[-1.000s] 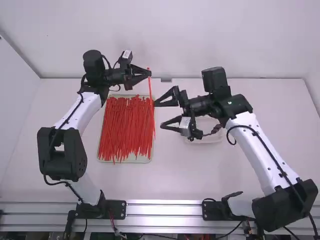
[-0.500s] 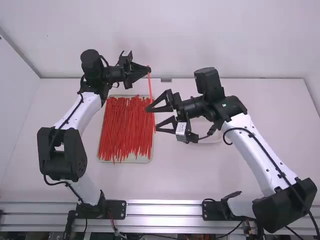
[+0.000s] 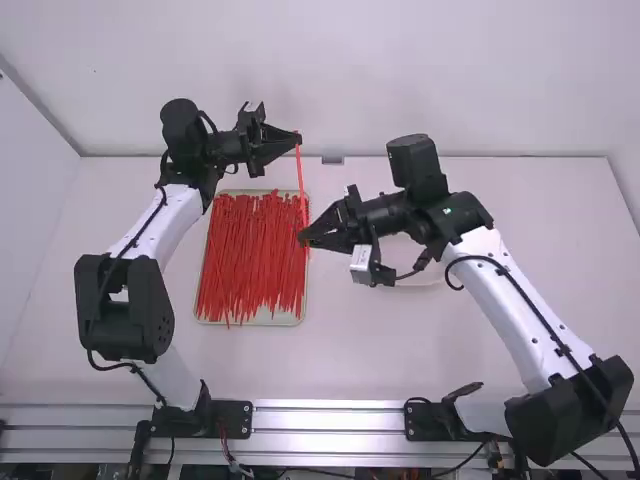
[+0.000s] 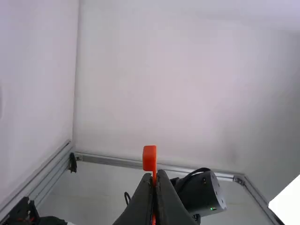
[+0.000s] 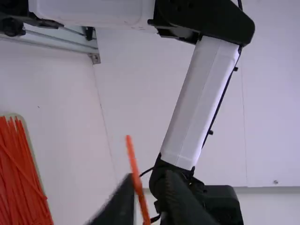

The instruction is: Fasten the cable tie

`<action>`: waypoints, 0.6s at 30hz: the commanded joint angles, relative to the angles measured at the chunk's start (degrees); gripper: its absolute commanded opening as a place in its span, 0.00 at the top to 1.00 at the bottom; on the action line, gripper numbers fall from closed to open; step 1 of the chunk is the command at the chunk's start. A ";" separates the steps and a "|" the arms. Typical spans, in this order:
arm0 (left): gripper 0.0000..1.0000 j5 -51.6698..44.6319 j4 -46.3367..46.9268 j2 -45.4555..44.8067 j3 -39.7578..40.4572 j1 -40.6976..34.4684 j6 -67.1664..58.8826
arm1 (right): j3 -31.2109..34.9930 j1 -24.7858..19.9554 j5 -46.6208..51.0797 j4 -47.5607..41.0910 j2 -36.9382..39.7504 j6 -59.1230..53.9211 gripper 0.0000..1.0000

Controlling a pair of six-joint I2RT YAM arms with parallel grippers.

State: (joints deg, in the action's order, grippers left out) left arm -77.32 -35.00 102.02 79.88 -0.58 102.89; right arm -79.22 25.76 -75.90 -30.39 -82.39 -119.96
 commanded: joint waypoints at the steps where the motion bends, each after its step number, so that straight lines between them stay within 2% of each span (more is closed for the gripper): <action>1: 0.98 -0.31 -0.50 -0.02 1.16 0.11 -0.74 | -1.38 0.13 -0.83 0.02 0.31 0.09 1.00; 14: 0.98 -1.31 1.77 0.00 1.16 -0.11 -4.98 | -1.38 0.13 -0.79 0.07 0.31 -0.09 1.00; 18: 0.98 -1.75 1.40 0.00 1.16 -0.17 -4.94 | -1.40 0.13 -0.28 0.81 0.31 -0.07 0.87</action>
State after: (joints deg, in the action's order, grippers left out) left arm -77.82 -33.26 102.02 79.88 -0.60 98.98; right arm -79.22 25.76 -75.83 -29.74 -82.37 -120.09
